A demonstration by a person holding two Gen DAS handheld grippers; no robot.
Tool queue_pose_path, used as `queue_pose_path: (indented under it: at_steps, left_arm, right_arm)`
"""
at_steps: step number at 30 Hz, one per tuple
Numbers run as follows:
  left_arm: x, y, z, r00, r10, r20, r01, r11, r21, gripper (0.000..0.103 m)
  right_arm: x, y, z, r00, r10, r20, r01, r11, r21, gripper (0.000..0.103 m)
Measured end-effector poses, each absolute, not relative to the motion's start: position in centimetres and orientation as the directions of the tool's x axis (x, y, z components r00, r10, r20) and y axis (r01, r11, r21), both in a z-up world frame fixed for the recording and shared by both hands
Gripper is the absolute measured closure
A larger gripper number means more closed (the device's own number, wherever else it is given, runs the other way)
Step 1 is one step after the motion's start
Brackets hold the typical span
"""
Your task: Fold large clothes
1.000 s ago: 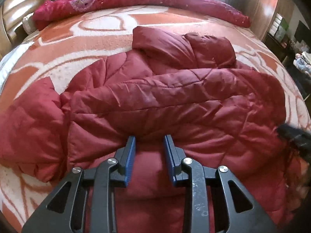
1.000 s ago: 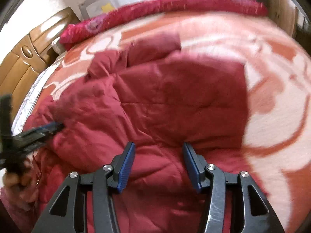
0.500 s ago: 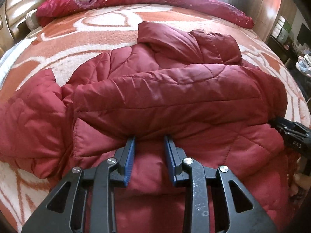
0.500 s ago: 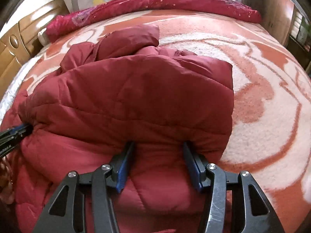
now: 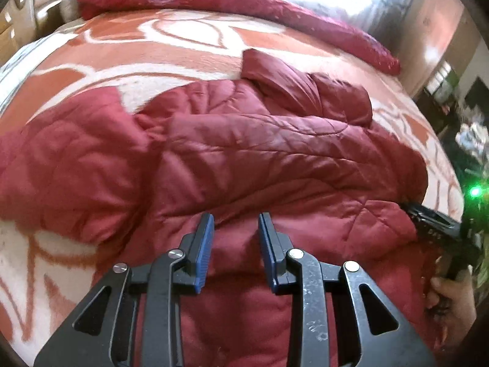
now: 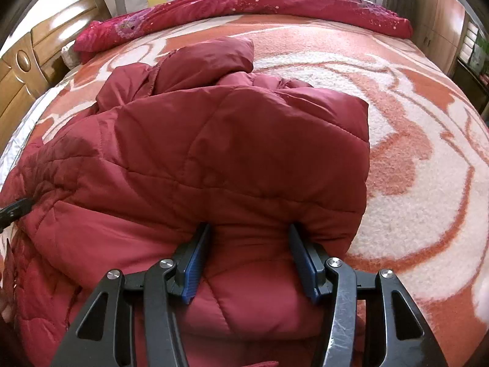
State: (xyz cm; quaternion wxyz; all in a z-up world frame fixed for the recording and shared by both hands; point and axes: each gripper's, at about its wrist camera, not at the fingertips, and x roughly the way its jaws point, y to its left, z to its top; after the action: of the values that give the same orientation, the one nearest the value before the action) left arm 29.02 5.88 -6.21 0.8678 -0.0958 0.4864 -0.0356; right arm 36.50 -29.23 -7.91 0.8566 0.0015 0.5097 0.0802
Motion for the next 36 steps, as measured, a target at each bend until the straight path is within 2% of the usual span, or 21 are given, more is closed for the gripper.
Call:
queue_pose_path:
  at_steps: [3, 6, 9, 12, 13, 23, 29, 34, 36]
  left_arm:
    - [27.5, 8.2, -5.4, 0.541, -0.158, -0.826, -0.078, 0.969, -0.235, 0.075]
    - [26.0, 11.3, -5.0, 0.561, -0.145, -0.815, -0.161, 0.947, -0.279, 0.067]
    - [24.5, 14.4, -4.8, 0.579, -0.106, -0.808, -0.235, 0.928, -0.29, 0.065]
    - [23.4, 17.1, -5.0, 0.584, -0.068, -0.809, -0.297, 0.909, -0.291, 0.042]
    - [23.1, 18.1, -5.3, 0.583, -0.055, -0.811, -0.321, 0.901, -0.292, 0.04]
    - [21.6, 26.8, -8.0, 0.556, -0.028, -0.831, -0.51, 0.778, -0.367, 0.039]
    - [21.7, 32.4, -9.5, 0.532, 0.05, -0.845, -0.644, 0.672, -0.365, 0.039]
    - [23.2, 35.8, -10.7, 0.534, 0.048, -0.844, -0.681, 0.616, -0.396, 0.039]
    - [23.9, 36.9, -11.0, 0.542, 0.045, -0.839, -0.688, 0.598, -0.412, 0.035]
  right_arm:
    - [35.8, -29.1, -6.6, 0.486, 0.127, -0.865, -0.122, 0.99, 0.076, 0.049]
    - [34.3, -28.9, -5.0, 0.51, 0.156, -0.846, -0.123, 0.987, 0.108, 0.048]
    - [32.5, -28.1, -3.8, 0.513, 0.197, -0.835, -0.157, 0.978, 0.134, 0.048]
    - [30.7, -27.5, -2.9, 0.505, 0.242, -0.829, -0.19, 0.968, 0.167, 0.048]
    - [30.1, -27.2, -2.7, 0.501, 0.254, -0.827, -0.199, 0.964, 0.176, 0.048]
    - [27.1, -25.7, -2.0, 0.476, 0.304, -0.825, -0.248, 0.947, 0.206, 0.046]
    - [26.2, -25.4, -2.3, 0.458, 0.314, -0.832, -0.257, 0.942, 0.214, 0.045]
    - [25.9, -25.3, -2.2, 0.463, 0.309, -0.831, -0.267, 0.942, 0.202, 0.045]
    - [25.7, -25.3, -2.2, 0.457, 0.312, -0.833, -0.264, 0.942, 0.208, 0.046]
